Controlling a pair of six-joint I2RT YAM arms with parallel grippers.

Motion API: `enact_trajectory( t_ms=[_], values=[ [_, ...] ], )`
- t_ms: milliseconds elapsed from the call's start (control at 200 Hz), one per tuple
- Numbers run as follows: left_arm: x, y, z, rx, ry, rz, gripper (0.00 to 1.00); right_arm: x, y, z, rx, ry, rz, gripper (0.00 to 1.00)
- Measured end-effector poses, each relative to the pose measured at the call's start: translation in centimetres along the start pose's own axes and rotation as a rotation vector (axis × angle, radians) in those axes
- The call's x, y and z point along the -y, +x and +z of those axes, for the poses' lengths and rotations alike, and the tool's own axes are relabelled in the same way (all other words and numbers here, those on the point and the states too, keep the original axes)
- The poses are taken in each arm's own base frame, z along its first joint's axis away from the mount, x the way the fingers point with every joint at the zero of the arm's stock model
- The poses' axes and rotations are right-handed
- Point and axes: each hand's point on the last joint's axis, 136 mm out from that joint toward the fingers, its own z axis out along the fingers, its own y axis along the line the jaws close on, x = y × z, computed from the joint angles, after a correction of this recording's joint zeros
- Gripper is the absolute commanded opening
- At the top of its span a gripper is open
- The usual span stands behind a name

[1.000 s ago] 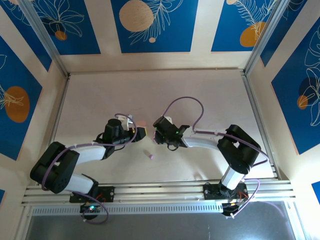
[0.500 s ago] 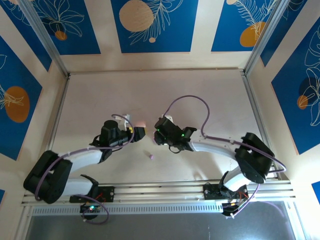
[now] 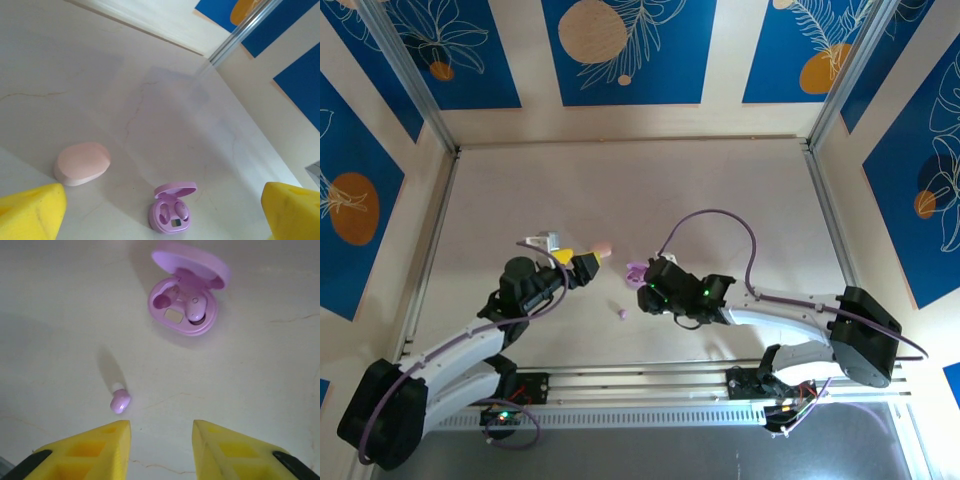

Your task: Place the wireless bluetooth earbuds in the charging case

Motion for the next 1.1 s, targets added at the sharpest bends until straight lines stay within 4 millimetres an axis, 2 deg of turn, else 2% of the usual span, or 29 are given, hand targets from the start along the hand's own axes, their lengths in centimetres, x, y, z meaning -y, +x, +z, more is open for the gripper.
enact_trajectory(
  t_ms=[250,475,590,710,850,1101],
  values=[
    [-2.9,3.1,2.0,-0.134,-0.092,-0.053,1.00,-0.7,2.4,1.5,-0.084,-0.006,-0.026,0.41],
    [-5.3,4.5,2.8,-0.196,-0.125,-0.167,1.00,-1.6,4.0,3.4,-0.160,0.013,-0.040,0.41],
    [-5.2,4.1,2.9,-0.184,-0.111,-0.181,1.00,-2.8,4.1,4.0,-0.176,0.002,-0.053,0.40],
    [-4.9,3.8,2.9,-0.178,-0.098,-0.189,1.00,-3.7,4.2,4.7,-0.193,0.013,-0.063,0.31],
    [-4.6,3.4,2.8,-0.166,-0.088,-0.190,1.00,-4.3,4.5,5.2,-0.209,0.021,-0.077,0.29],
    [-4.4,3.1,2.7,-0.156,-0.080,-0.186,1.00,-4.1,4.9,5.9,-0.231,0.045,-0.081,0.35]
  ],
)
